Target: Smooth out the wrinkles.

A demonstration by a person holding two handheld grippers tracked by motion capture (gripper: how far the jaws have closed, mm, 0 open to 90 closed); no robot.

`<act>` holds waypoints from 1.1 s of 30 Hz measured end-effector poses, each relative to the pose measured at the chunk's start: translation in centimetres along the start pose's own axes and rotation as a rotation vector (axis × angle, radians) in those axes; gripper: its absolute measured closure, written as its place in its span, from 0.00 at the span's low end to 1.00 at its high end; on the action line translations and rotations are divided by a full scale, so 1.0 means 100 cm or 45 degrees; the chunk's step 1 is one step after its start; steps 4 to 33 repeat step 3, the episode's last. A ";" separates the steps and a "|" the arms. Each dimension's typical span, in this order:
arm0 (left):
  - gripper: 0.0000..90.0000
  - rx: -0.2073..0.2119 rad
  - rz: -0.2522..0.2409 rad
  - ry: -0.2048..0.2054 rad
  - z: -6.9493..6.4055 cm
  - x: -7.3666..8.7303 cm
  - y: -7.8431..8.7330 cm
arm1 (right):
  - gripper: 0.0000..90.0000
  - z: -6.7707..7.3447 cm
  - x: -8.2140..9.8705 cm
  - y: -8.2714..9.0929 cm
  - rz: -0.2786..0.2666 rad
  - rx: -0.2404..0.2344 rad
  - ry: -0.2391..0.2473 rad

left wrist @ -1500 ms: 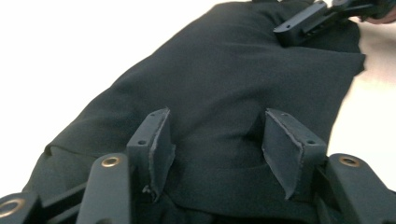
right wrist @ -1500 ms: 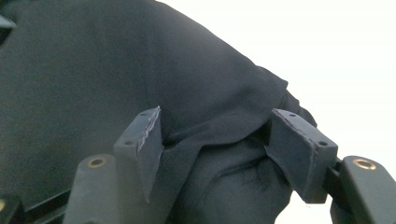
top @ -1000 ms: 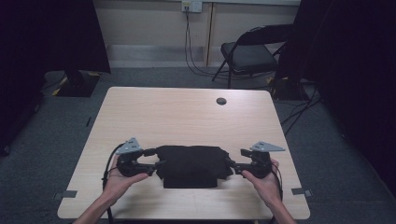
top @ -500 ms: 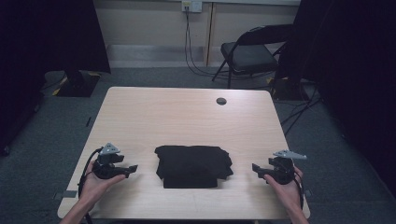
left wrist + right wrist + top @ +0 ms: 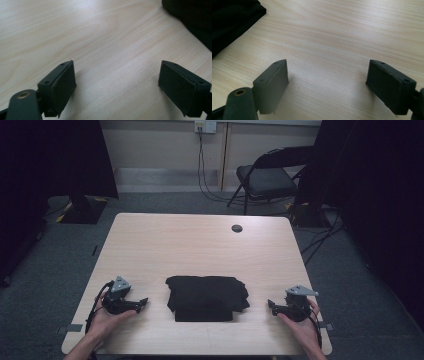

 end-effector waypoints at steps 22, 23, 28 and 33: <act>0.15 -0.006 -0.001 0.008 0.000 -0.001 -0.001 | 0.19 0.001 0.000 0.000 -0.003 0.008 0.007; 0.15 -0.006 -0.001 0.008 0.000 -0.001 -0.001 | 0.19 0.001 0.000 0.000 -0.003 0.008 0.007; 0.15 -0.006 -0.001 0.008 0.000 -0.001 -0.001 | 0.19 0.001 0.000 0.000 -0.003 0.008 0.007; 0.15 -0.006 -0.001 0.008 0.000 -0.001 -0.001 | 0.19 0.001 0.000 0.000 -0.003 0.008 0.007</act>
Point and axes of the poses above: each handheld gripper's, and its own axes: y roughly backward along the jaws, x roughly out of its underside, z roughly to its left, the point moved 4 cm from there along -y, roughly forward along the jaws, and after that the axes turned 6 degrees about z, right-handed, at the moved point
